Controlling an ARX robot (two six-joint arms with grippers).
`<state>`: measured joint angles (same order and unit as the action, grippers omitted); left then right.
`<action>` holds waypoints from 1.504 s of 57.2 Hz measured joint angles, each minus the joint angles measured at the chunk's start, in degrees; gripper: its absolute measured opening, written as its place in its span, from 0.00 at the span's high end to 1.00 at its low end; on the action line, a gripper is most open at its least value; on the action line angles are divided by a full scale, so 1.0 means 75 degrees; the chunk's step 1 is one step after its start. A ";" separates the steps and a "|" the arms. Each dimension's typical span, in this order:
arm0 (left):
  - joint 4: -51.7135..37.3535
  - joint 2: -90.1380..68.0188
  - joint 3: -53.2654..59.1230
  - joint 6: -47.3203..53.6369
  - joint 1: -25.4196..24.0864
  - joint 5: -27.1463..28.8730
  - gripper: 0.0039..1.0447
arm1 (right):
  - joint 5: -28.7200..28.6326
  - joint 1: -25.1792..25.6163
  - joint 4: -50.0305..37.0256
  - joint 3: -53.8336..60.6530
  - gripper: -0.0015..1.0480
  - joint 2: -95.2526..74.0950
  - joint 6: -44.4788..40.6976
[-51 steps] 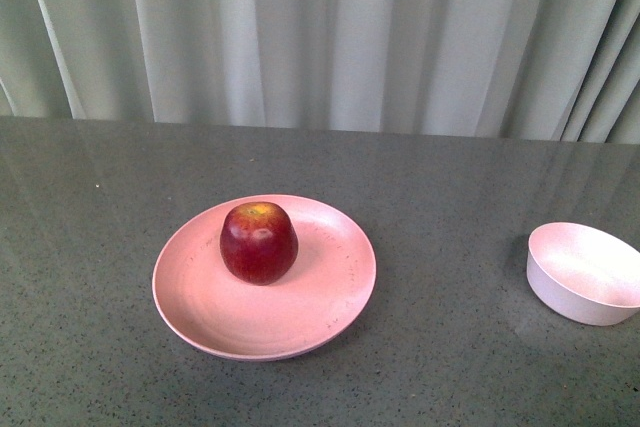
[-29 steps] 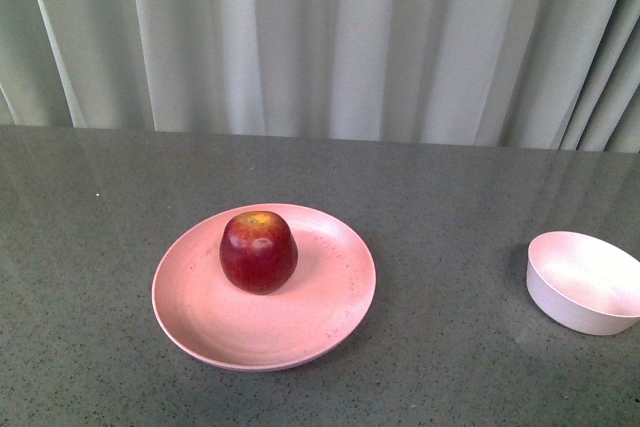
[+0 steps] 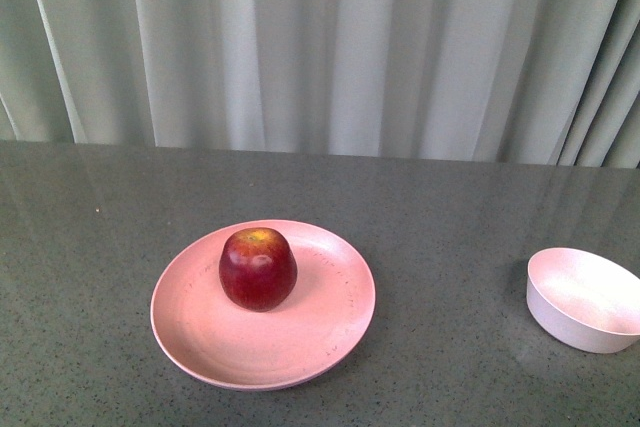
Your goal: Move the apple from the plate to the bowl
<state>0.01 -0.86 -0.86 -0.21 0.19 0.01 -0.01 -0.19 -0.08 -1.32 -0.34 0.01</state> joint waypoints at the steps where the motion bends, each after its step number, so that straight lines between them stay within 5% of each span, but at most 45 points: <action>1: 0.0000 0.0000 0.0000 0.0003 0.0000 -0.0003 0.08 | 0.0000 0.0000 0.0000 0.0000 0.09 0.0000 0.0000; 3: 0.0000 0.0000 0.0000 0.0003 0.0000 0.0000 0.08 | -0.0125 0.0038 0.0105 -0.0038 0.09 -0.0070 -0.0026; 7: 0.0000 0.0000 0.0000 0.0003 0.0000 -0.0003 0.08 | -0.1565 0.0889 0.1638 -0.0793 0.09 -0.1577 -0.0662; 13: 0.0000 0.0000 0.0000 0.0000 0.0000 0.0000 0.08 | -0.2524 0.2288 0.0026 -0.1874 0.09 -0.4546 -0.1058; 18: 0.0000 0.0000 0.0000 0.0000 0.0000 0.0000 0.08 | -0.2509 0.2722 -0.1163 -0.3069 0.09 -0.7149 -0.1142; 37: 0.0000 0.0000 0.0000 0.0003 0.0000 0.0000 0.08 | -0.1705 0.2393 -0.2326 -0.5505 0.09 -1.2595 -0.0478; 67: 0.0000 0.0000 0.0000 0.0000 0.0000 -0.0003 0.08 | -0.0831 0.1279 -0.2553 -0.6432 0.09 -1.4959 0.0901; 86: 0.0000 0.0000 0.0000 0.0000 0.0000 -0.0003 0.08 | -0.0775 0.1259 -0.2483 -0.6572 0.67 -1.5180 0.1454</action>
<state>0.01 -0.86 -0.86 -0.21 0.19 -0.01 -5.82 9.26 -18.70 -50.61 -114.19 10.92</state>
